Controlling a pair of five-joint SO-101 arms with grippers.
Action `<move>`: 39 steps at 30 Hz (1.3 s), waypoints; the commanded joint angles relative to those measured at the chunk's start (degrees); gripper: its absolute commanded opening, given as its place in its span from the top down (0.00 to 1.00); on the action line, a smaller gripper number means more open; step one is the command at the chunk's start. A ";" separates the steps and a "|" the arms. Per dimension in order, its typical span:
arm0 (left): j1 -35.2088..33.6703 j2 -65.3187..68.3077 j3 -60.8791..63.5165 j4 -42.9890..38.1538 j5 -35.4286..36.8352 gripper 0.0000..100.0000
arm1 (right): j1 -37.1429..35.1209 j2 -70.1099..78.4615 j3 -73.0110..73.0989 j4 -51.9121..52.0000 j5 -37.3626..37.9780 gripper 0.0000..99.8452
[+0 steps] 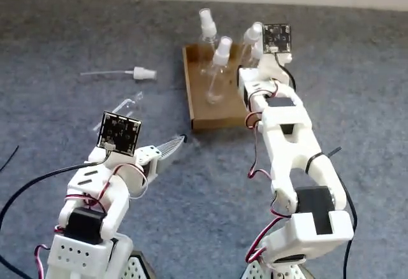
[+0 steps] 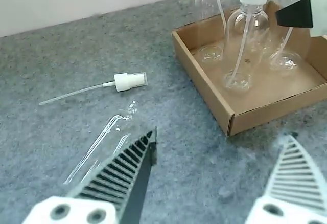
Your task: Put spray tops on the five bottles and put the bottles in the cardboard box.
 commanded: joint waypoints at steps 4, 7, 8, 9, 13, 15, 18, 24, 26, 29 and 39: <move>-0.66 -0.04 -0.31 -1.85 0.53 0.67 | 0.40 -0.75 0.75 -1.27 -0.26 0.87; -0.66 -0.13 -0.31 -1.85 0.53 0.67 | 0.40 -0.75 0.84 -1.27 -0.26 0.87; -0.66 -0.13 -0.31 -1.85 0.53 0.67 | 0.40 -0.75 0.84 -1.27 -0.26 0.87; -0.66 -0.13 -0.31 -1.85 0.53 0.67 | 0.40 -0.75 0.84 -1.27 -0.26 0.87; -0.75 -0.13 -0.31 -1.85 0.53 0.67 | 0.40 -0.75 0.66 -1.27 -0.26 0.86; -0.75 -0.04 -0.31 -1.85 0.53 0.67 | 0.40 -0.75 0.66 -1.27 -0.26 0.82; -0.75 -0.04 -0.31 -1.85 0.53 0.67 | 0.40 -0.75 0.75 -1.27 -0.44 0.75; -0.75 -0.04 -0.31 -1.85 0.53 0.67 | 0.40 -0.84 0.57 -1.27 -0.35 0.72; -0.75 -0.04 -0.31 -1.85 0.53 0.67 | 0.22 -0.84 0.57 -1.19 -0.35 0.72; -0.75 0.04 -0.31 -1.85 0.53 0.67 | -0.22 -0.92 0.48 -1.10 -0.35 0.72; -0.75 0.04 -0.31 -1.85 0.53 0.67 | -0.13 -17.36 0.22 11.91 -0.35 0.72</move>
